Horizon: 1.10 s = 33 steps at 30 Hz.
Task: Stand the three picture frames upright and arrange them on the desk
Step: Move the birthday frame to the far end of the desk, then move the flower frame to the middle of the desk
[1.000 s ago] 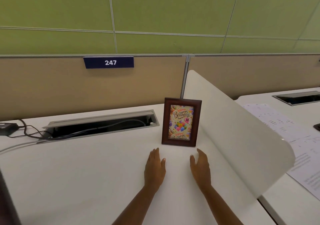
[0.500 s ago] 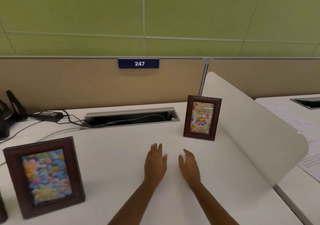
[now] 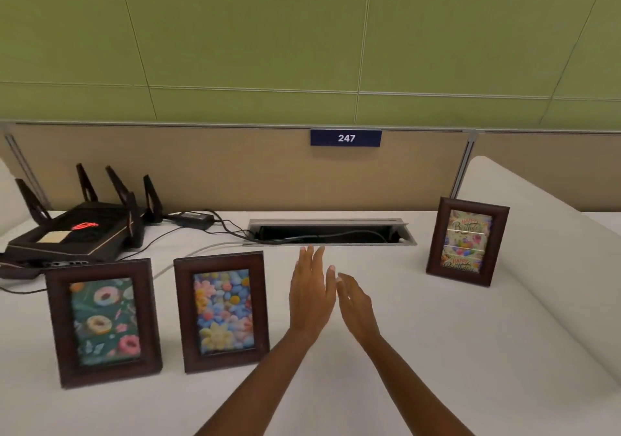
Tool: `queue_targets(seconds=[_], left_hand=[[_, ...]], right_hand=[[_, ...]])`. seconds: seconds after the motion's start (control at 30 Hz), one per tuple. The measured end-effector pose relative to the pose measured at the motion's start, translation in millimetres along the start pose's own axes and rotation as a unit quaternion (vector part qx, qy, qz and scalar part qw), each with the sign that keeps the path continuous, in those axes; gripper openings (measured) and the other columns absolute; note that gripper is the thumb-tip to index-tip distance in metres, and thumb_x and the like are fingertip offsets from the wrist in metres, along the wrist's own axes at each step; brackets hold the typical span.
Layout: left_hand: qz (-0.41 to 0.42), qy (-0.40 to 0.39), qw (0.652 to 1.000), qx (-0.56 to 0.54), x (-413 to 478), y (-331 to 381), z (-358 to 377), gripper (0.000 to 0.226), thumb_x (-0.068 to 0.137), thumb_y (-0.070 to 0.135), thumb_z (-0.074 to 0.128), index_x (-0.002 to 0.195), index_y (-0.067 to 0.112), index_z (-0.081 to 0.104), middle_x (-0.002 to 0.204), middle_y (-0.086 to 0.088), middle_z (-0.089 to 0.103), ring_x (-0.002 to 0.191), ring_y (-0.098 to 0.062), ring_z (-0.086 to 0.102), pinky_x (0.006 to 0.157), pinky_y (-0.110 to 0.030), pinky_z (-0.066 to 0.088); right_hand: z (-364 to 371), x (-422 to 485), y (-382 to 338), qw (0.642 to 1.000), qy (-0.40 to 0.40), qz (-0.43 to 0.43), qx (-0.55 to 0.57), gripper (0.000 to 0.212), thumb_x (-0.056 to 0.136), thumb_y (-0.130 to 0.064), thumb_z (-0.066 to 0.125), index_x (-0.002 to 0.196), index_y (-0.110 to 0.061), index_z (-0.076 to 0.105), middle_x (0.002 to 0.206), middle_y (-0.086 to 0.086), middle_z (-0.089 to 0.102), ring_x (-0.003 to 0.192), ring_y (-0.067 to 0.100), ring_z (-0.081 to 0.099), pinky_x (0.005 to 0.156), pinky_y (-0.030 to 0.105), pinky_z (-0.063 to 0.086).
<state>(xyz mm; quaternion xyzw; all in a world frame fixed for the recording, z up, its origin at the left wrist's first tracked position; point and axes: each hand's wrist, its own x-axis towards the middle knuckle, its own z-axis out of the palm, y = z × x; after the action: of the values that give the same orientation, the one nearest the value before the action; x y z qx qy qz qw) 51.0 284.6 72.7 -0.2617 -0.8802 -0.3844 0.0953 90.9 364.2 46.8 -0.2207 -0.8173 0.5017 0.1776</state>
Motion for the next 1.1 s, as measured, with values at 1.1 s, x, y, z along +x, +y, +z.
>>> queue_targets(seconds=[1.1], left_hand=[[-0.179,0.064,0.975,-0.116,-31.9,-144.5,-115.7,0.059,0.096,0.028,0.038,0.145,0.01,0.009,0.147,-0.015,0.037,0.125,-0.031,0.05,0.095,-0.044,0.052]], right_hand=[[114.4,-8.3,-34.8,0.96,-0.168,0.11,0.196,0.027,0.083,-0.019,0.063,0.109,-0.014,0.058,0.104,0.004,0.067,0.092,0.019,0.065,0.076,0.03,0.056]])
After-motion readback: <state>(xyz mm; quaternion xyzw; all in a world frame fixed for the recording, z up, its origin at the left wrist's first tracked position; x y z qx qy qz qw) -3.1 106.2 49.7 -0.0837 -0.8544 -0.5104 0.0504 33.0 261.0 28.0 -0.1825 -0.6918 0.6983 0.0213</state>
